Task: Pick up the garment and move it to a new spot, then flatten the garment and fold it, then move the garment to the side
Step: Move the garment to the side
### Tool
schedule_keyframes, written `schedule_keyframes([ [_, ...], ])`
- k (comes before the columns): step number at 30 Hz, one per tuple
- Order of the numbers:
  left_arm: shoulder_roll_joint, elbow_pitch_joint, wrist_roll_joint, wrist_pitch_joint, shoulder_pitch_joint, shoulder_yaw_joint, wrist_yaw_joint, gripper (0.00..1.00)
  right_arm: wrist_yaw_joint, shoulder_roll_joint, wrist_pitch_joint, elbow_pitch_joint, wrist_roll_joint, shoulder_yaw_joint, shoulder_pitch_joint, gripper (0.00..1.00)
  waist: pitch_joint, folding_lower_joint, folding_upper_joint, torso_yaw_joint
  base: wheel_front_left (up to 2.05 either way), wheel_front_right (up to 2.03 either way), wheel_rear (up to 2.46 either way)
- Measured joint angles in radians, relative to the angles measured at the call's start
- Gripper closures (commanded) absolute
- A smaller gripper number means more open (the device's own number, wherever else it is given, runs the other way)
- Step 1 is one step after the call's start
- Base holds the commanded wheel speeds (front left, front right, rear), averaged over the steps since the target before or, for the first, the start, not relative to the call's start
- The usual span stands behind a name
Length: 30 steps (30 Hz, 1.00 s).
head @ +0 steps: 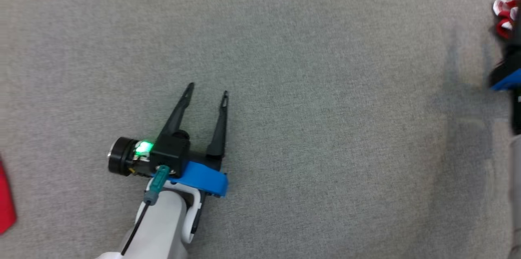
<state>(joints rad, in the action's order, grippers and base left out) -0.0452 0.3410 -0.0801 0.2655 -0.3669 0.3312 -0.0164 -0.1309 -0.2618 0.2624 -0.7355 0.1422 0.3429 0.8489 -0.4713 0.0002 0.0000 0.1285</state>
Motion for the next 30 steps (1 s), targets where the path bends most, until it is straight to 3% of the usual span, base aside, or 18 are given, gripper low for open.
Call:
schedule_keyframes([
  [1,-0.004,0.0,-0.006,0.0,0.01,-0.021,0.01,0.0,0.0,0.038,0.0,0.054,-0.048,-0.05,-0.057,0.0,0.022,0.0,0.0,-0.009,0.0,0.0,0.0],
  [9,-0.006,-0.006,-0.027,0.0,0.046,-0.097,0.026,0.0,0.0,0.139,0.0,0.193,-0.202,-0.206,-0.267,0.0,0.104,-0.0001,0.0,-0.058,0.0,0.0,0.0],
  [19,-0.005,-0.01,-0.076,0.0,0.114,-0.183,0.055,0.0,0.0,0.193,0.0,0.266,-0.234,-0.263,-0.422,0.0,0.184,-0.0002,0.0,-0.091,0.0,0.0,0.0],
  [30,-0.005,0.0,-0.088,0.0,0.205,-0.216,0.054,0.0,0.0,0.21,0.0,0.273,-0.231,-0.317,-0.522,0.0,0.276,-0.0003,0.0,-0.11,0.0,0.0,0.0],
])
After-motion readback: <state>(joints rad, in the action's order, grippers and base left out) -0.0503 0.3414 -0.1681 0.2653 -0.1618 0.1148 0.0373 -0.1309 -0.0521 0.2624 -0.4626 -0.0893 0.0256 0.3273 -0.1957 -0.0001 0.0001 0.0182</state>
